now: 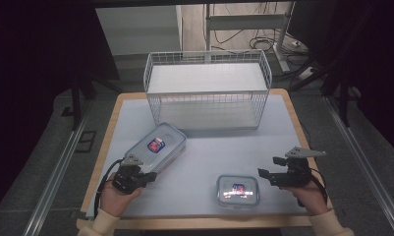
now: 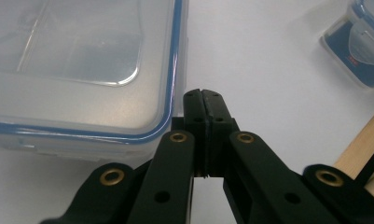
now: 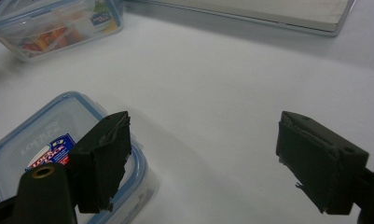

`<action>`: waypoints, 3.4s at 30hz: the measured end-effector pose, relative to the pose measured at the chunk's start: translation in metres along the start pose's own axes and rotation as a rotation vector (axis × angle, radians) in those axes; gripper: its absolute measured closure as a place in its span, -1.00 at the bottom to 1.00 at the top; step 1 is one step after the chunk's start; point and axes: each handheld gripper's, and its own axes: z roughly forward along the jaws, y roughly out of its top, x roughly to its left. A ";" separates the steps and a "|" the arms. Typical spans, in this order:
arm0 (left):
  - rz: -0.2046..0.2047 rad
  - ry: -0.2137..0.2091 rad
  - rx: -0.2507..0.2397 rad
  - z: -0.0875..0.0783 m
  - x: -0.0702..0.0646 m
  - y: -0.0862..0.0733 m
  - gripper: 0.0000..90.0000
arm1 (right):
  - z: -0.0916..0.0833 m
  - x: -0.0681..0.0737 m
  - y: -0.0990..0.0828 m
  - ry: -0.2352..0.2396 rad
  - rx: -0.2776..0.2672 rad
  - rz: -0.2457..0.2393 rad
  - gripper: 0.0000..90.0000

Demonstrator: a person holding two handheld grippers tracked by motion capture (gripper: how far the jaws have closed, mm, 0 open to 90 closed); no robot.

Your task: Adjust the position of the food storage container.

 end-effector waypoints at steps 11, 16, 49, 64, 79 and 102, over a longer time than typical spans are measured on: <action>-0.034 0.023 -0.002 -0.005 0.014 -0.003 1.00 | 0.000 -0.001 0.000 -0.002 0.000 -0.002 -0.60; -0.066 0.035 -0.005 -0.010 0.027 -0.006 1.00 | 0.000 -0.001 0.000 -0.002 -0.001 0.000 -0.60; -0.138 0.127 0.045 -0.005 0.075 -0.008 1.00 | 0.001 -0.001 0.000 -0.006 0.004 -0.001 -0.60; -0.244 0.135 0.005 -0.008 0.114 -0.013 1.00 | 0.008 -0.006 0.002 0.001 0.011 0.015 -0.60; -0.252 0.165 -0.077 -0.046 0.114 -0.023 1.00 | 0.007 -0.006 -0.001 -0.019 0.015 -0.003 -0.60; -0.249 0.177 -0.141 -0.061 0.117 -0.011 1.00 | 0.000 -0.002 -0.004 -0.033 0.012 -0.004 -0.60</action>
